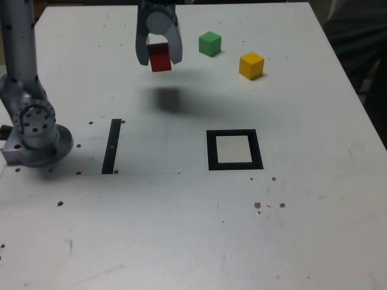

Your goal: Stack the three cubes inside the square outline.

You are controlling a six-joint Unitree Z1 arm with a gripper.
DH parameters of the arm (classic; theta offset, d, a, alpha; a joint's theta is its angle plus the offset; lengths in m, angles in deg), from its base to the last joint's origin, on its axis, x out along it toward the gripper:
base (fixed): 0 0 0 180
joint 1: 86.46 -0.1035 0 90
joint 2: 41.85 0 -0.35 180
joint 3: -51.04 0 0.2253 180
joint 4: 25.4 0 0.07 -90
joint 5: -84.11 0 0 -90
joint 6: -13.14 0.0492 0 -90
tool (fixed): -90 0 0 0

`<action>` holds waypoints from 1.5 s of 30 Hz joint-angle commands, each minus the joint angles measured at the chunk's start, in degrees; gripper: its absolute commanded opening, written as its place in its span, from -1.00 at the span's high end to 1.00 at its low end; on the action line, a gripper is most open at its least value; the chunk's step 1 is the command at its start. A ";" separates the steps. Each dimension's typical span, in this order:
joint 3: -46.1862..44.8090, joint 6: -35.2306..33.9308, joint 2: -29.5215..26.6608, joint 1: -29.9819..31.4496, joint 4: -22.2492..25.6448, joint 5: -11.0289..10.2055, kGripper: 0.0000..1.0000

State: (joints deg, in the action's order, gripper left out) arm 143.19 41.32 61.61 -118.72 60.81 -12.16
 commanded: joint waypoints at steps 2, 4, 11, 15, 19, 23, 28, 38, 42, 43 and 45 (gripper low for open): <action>-0.09 -2.29 -0.93 4.38 0.66 0.60 0.50; -0.17 -3.80 -1.00 6.78 0.87 0.79 0.50; -0.40 -9.44 -0.65 14.94 0.65 2.42 0.50; 0.23 -12.48 0.11 19.12 0.54 3.55 0.50; 1.34 -15.34 1.24 22.87 0.48 4.65 0.50; 2.80 -17.95 2.83 26.09 0.45 5.44 0.50; 5.11 -20.05 5.98 28.95 0.18 6.64 0.50; 7.63 -22.03 10.76 31.40 -1.59 8.73 0.50; 8.38 -22.23 12.12 31.74 -1.87 9.15 0.50; 8.53 -22.28 12.42 31.81 -2.01 9.25 0.50; 8.77 -22.38 13.00 31.91 -2.40 9.47 0.50</action>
State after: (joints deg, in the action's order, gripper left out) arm 151.79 19.12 74.09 -86.99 58.69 -2.89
